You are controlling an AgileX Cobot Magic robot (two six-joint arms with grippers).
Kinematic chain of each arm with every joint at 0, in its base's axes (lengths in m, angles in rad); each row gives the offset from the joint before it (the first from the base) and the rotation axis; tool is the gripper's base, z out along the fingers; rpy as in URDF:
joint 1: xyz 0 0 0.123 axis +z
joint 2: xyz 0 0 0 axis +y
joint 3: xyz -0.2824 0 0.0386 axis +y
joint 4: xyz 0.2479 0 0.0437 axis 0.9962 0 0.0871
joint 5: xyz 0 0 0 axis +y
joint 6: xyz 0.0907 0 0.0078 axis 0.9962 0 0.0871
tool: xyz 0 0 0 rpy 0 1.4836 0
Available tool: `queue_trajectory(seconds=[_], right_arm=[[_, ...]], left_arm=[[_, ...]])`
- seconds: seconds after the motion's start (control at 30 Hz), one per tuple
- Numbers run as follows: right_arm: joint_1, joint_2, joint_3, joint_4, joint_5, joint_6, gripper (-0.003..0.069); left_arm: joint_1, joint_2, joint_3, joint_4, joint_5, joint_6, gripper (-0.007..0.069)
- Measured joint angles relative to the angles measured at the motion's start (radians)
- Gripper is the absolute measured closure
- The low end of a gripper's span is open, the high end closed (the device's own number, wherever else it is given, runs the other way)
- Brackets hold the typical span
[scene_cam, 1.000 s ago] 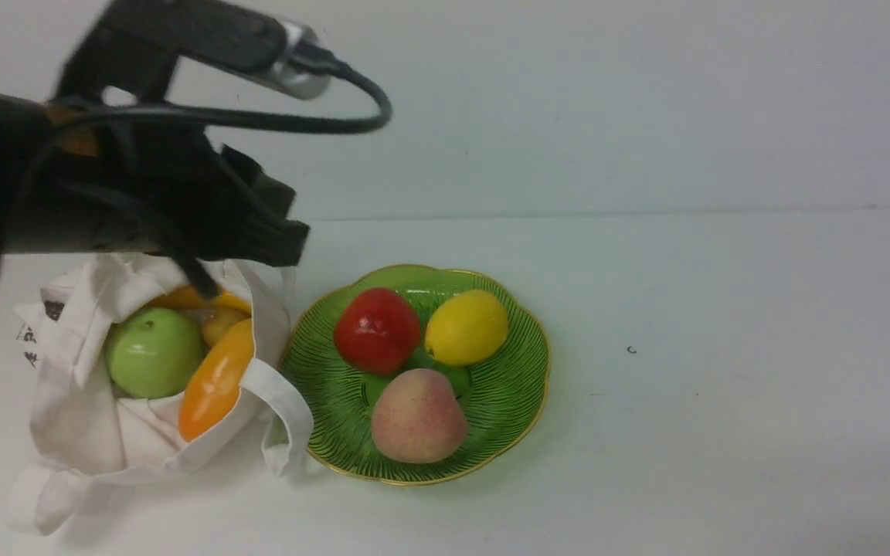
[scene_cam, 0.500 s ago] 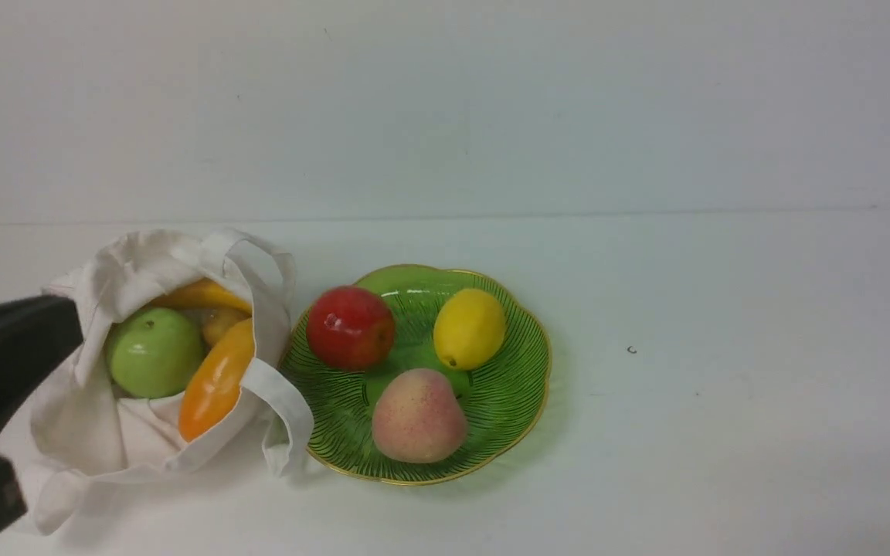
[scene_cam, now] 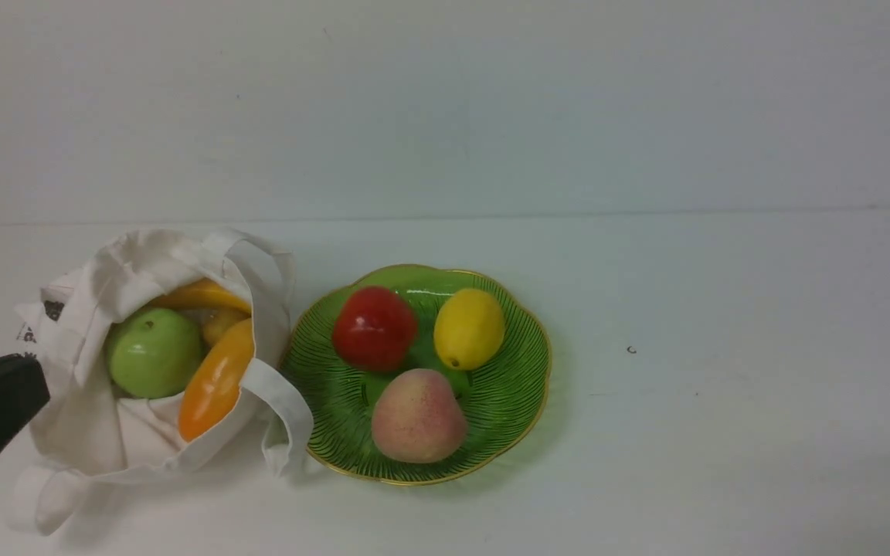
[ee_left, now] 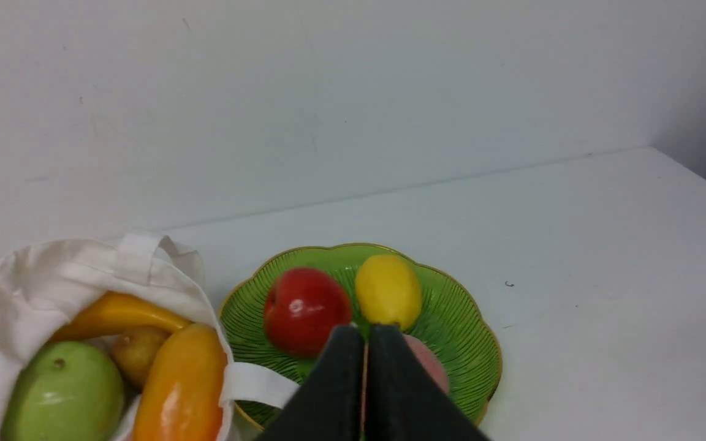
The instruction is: Take the fruit out of the cloth bag on the white table and place them on a plate.
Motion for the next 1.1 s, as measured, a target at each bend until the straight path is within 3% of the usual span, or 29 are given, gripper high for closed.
queue_trajectory(seconds=[0.17,0.53,0.67,1.1], right_arm=[[0.000,0.000,0.000,0.000,0.000,0.000,0.0673],[0.000,0.000,0.000,0.000,0.000,0.000,0.0673],[0.000,0.000,0.000,0.000,0.001,0.000,0.0673],[0.000,0.000,0.000,-0.003,0.003,0.000,0.0673]], left_arm=[[0.041,-0.071,0.073,0.053,-0.034,0.000,0.0632],[0.318,-0.377,0.534,0.113,-0.125,0.002,0.0632],[0.334,-0.390,0.619,0.120,-0.123,0.002,0.0632],[0.335,-0.390,0.623,0.120,-0.140,0.001,0.0632]])
